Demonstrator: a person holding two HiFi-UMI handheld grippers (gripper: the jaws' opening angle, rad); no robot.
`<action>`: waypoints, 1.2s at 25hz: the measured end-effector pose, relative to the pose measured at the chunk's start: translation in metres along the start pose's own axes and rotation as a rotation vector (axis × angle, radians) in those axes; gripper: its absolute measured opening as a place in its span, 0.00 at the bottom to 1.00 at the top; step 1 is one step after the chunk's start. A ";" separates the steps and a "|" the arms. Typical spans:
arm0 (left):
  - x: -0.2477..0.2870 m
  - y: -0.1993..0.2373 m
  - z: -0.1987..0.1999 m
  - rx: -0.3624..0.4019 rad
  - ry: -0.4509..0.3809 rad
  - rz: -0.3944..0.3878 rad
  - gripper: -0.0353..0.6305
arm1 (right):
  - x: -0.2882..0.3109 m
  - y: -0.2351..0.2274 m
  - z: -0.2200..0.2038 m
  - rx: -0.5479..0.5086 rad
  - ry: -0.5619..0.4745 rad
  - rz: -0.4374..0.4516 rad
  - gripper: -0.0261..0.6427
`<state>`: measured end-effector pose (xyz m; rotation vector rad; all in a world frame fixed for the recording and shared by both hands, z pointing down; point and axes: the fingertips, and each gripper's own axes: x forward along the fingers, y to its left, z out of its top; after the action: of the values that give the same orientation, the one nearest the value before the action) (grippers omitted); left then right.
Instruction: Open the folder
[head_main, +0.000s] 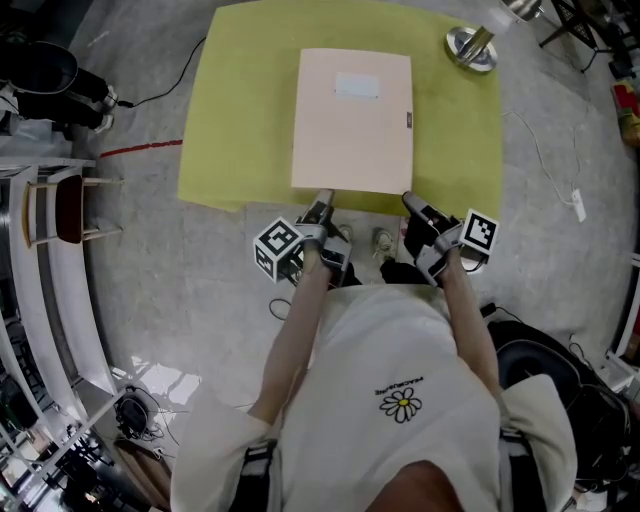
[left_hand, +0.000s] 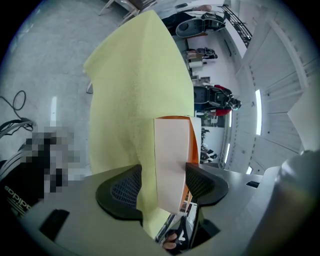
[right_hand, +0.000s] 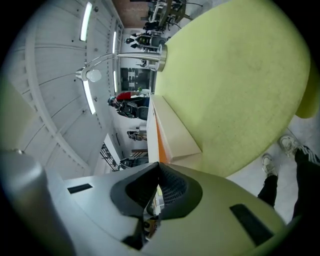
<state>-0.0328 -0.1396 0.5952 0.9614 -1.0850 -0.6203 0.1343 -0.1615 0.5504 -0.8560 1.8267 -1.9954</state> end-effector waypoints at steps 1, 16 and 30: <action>0.000 0.000 0.000 0.001 -0.001 0.000 0.49 | 0.000 0.003 0.000 -0.029 0.003 -0.002 0.06; 0.002 0.001 0.000 0.014 0.000 0.004 0.48 | 0.003 0.064 -0.003 -0.338 0.050 0.047 0.06; -0.006 -0.023 -0.002 0.231 0.009 0.056 0.17 | 0.014 0.126 -0.016 -0.462 0.084 0.184 0.06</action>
<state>-0.0324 -0.1448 0.5719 1.1277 -1.1894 -0.4509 0.0922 -0.1754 0.4304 -0.6933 2.3692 -1.5423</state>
